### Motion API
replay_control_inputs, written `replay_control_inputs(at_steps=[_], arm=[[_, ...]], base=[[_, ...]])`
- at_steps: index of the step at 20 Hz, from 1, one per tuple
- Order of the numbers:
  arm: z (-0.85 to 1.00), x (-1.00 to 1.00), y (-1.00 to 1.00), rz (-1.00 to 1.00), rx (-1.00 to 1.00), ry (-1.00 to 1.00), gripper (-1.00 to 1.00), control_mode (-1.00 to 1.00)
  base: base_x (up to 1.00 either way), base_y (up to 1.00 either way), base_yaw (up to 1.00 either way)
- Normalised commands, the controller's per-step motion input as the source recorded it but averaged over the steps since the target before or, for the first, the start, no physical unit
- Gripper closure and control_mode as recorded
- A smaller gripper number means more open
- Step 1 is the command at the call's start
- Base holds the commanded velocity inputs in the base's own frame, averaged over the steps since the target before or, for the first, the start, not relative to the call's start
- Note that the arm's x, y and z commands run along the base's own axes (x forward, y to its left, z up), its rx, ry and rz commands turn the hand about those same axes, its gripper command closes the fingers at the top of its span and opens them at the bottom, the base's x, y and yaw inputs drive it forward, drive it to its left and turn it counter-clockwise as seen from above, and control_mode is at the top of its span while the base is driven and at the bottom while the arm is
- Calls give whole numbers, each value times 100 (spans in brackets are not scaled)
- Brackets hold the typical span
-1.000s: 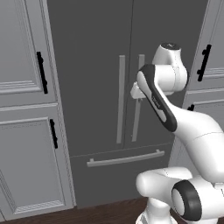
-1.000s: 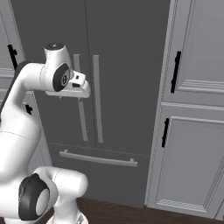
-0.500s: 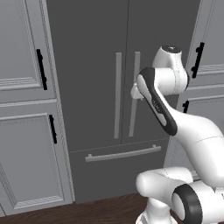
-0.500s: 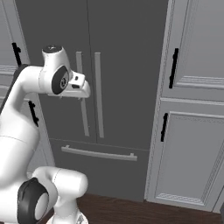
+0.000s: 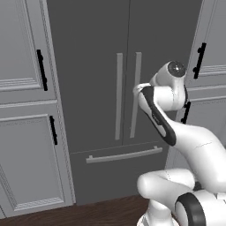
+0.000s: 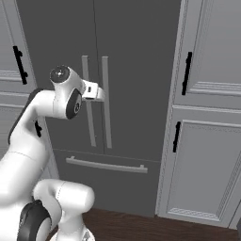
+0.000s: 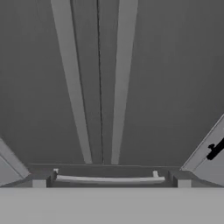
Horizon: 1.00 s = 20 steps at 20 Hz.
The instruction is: Take the strawberry from the fridge and place it on top of the pancake, located on the dining counter.
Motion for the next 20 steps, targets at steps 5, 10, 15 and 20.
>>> replay_control_inputs(at_steps=[5, 10, 15, 20], arm=[[0, 95, -43, 3, 5, 0, -100, -100], [-1, 80, 5, -4, 0, -1, -100, -100], [-3, 76, 0, -2, 0, -2, -100, -100], [-5, 70, 0, 0, 0, -1, -100, -100]], base=[[0, 0, 0], [0, 0, 0], [0, 0, 0], [0, 0, 0]])
